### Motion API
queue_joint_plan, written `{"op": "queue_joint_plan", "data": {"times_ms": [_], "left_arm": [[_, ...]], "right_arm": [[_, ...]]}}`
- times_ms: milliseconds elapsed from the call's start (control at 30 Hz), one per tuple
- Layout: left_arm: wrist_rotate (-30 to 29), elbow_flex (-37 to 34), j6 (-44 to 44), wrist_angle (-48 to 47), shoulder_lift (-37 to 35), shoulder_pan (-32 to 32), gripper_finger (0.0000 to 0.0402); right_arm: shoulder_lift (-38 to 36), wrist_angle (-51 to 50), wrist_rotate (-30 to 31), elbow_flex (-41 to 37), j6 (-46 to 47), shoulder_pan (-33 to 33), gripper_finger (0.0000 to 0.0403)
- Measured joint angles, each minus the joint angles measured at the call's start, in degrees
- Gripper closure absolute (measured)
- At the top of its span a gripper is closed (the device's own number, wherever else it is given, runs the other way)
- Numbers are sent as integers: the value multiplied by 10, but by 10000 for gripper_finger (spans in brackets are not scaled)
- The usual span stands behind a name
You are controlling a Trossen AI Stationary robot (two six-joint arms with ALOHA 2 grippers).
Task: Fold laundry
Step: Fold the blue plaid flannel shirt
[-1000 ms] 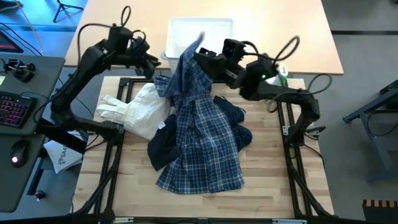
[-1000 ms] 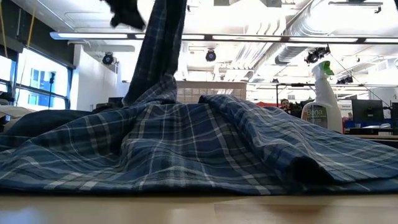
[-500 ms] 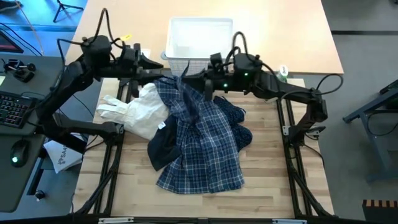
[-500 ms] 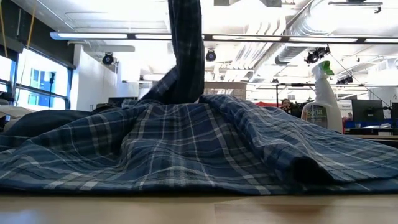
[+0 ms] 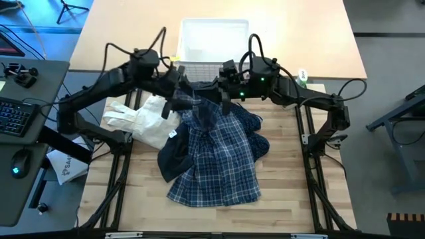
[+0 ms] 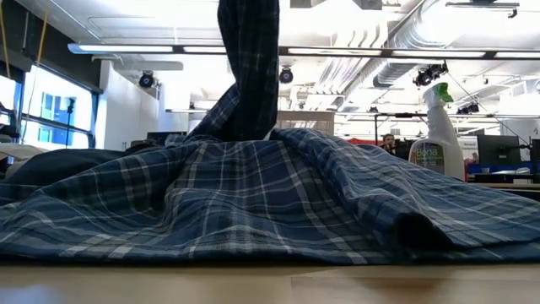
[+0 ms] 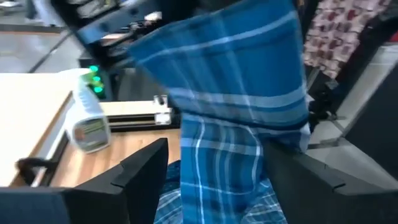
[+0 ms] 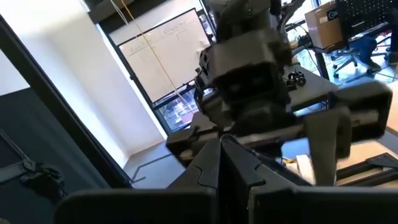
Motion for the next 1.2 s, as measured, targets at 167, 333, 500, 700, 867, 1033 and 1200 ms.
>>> {"op": "queue_joint_plan", "data": {"times_ms": [167,333,500,700,867,1033,1200], "left_arm": [[0,0,31,2,-4,-26,235],[1,0,29,0,-43,-35,381],[-55,19,27,6,-104,-34,396],[-117,88,74,9,-169,-33,401],[-121,115,71,9,-193,-33,401],[-123,114,52,-33,-195,-33,401],[-132,108,44,-82,-185,-33,401]], "right_arm": [[0,0,-2,0,-7,0,403],[0,3,19,0,-39,0,401],[-5,-15,24,0,-21,-10,358],[-46,-145,25,1,16,-35,243],[-52,-293,74,-78,73,-1,176],[-52,-365,22,-249,227,75,159],[-65,-381,-33,-416,437,178,169]]}}
